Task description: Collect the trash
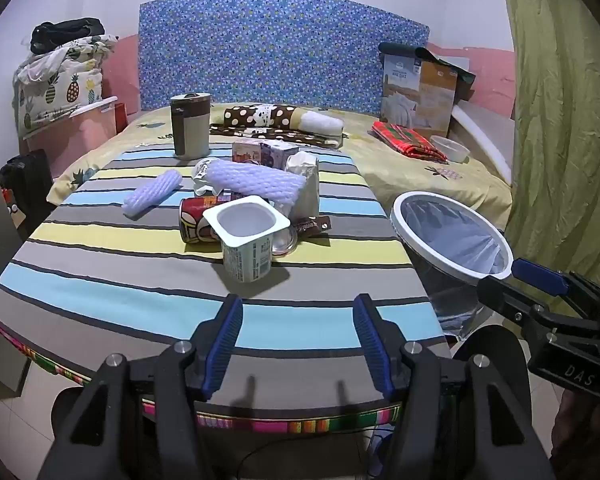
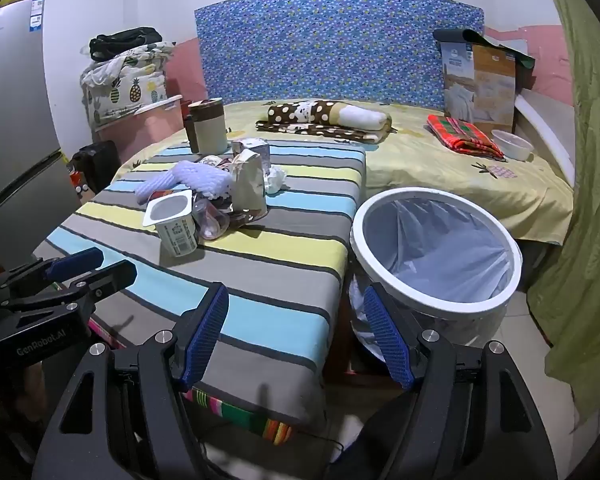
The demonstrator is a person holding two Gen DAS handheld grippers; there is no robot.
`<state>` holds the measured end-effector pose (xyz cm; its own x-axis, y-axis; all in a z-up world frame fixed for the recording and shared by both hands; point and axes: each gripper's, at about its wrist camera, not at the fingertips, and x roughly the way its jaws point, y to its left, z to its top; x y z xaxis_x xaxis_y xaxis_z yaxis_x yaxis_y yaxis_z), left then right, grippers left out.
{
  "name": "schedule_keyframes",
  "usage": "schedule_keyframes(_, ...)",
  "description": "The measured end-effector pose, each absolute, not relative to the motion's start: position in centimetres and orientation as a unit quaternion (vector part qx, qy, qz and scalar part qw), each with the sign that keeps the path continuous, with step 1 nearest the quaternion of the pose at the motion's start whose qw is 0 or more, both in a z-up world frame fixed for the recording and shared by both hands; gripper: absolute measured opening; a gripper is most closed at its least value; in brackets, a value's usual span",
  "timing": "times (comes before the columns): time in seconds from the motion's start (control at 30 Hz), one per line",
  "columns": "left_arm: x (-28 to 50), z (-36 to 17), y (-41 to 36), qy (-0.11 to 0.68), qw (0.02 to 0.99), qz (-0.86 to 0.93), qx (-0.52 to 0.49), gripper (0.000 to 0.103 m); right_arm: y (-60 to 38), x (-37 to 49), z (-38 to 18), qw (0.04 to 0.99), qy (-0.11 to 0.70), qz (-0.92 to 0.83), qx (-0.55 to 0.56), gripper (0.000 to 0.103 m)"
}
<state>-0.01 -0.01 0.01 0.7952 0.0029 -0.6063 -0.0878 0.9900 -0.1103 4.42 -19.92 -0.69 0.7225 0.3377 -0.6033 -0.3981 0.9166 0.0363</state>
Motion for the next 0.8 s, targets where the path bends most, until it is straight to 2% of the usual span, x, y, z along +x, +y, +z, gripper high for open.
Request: schedule_keyframes(0.8, -0.2, 0.18, -0.16, 0.316, 0.946, 0.027, -0.066, 0.059, -19.84, 4.52, -0.81, 0.927, 0.315, 0.2, -0.049, 0.071)
